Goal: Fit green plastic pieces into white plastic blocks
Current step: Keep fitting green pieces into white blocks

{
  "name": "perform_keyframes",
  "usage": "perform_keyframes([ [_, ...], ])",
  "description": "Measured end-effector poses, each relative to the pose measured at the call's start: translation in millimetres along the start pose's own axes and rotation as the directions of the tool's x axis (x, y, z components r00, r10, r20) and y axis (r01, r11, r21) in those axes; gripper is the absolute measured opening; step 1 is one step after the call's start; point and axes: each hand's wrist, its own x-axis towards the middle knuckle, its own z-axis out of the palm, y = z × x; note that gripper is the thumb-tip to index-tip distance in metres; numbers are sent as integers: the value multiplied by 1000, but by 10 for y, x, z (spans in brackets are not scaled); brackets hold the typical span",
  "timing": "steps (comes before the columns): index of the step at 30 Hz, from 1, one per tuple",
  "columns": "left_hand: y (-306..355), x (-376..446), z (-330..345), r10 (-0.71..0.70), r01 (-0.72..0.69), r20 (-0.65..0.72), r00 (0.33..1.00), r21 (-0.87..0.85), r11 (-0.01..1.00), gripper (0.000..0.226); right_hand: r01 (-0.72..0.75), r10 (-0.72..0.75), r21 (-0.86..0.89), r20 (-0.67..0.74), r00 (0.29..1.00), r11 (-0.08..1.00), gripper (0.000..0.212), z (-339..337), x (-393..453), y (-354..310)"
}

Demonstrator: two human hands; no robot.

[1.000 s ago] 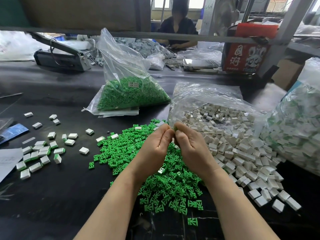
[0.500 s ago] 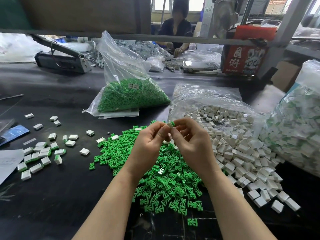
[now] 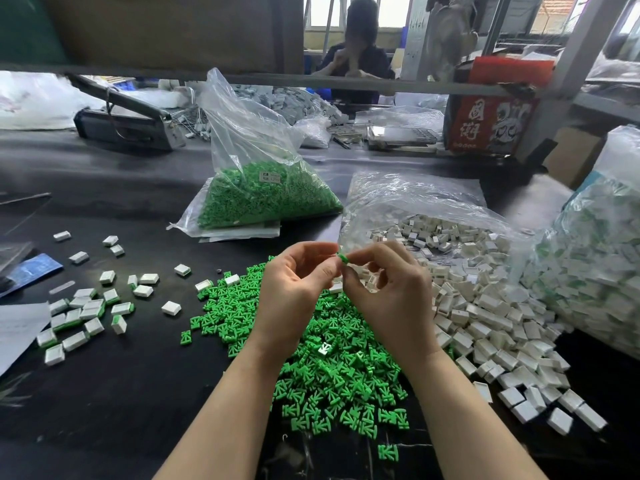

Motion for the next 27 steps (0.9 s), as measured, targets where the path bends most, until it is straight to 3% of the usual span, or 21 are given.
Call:
perform_keyframes([
  [3, 7, 3, 9, 11, -11, -13, 1000, -13, 1000, 18, 55, -55, -46, -4, 998, 997, 10, 6, -8, 10],
  [7, 18, 6, 36, 7, -11, -61, 998, -57, 998, 28, 64, -64, 20, 23, 998, 998, 9, 7, -7, -6],
  [10, 1, 7, 41, 14, -20, -81, 997, -79, 997, 28, -109, 85, 202, 125, 989, 973, 7, -10, 7, -36],
  [13, -1, 4, 27, 54, -57, -58, 997, -60, 997, 27, -380, 269, 438, 296, 917, 815, 15, -27, 39, -66],
  [15, 5, -4, 19, 82, -83, -35, 996, -42, 996, 26, -455, 297, 504, 364, 883, 734, 16, -42, 56, -58],
  [20, 21, -15, 13, 127, -127, -27, 992, 1, 992, 24, -498, 291, 565, 419, 860, 658, 31, -76, 66, -56],
  [27, 7, 1, 7, 118, -118, -40, 992, 11, 993, 24, -498, 288, 559, 423, 859, 663, 17, -55, 55, -35],
])
